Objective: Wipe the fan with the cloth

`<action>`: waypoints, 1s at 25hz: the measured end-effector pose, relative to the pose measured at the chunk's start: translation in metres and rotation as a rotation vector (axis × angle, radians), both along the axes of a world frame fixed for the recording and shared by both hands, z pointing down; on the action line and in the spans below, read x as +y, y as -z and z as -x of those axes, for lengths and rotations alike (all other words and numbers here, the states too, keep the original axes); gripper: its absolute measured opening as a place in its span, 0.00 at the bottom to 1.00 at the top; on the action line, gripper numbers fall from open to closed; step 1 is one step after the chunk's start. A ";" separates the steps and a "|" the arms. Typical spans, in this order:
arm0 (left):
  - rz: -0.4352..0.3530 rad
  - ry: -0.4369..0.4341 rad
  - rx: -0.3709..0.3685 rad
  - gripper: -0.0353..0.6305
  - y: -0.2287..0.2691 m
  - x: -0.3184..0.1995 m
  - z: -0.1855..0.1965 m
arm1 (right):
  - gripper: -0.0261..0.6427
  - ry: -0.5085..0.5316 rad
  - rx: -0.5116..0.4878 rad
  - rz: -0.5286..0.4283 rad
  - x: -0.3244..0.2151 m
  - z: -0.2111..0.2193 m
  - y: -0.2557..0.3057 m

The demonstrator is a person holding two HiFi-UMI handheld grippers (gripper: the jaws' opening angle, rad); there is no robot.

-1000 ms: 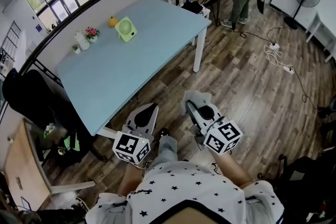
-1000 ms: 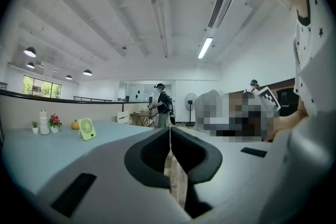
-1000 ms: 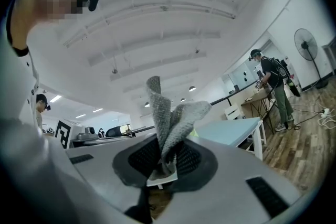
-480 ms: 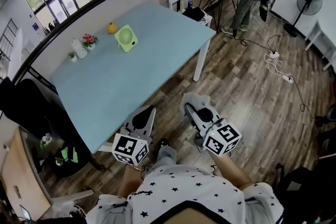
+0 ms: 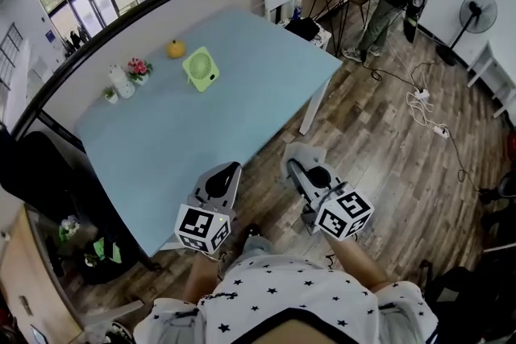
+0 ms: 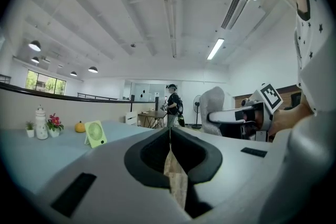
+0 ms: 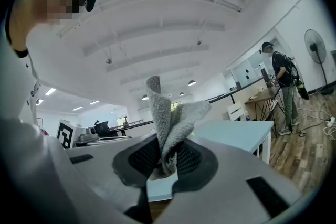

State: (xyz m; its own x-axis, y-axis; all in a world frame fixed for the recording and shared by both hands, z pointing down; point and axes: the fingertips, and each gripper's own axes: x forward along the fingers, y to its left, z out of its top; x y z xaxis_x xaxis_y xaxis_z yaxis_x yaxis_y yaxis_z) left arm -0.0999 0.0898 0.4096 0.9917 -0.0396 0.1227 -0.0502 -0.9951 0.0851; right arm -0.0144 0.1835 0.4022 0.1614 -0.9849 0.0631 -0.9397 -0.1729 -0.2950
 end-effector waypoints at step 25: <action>0.003 0.152 -0.008 0.10 -0.023 -0.127 0.005 | 0.11 0.153 0.025 0.021 -0.145 -0.017 -0.014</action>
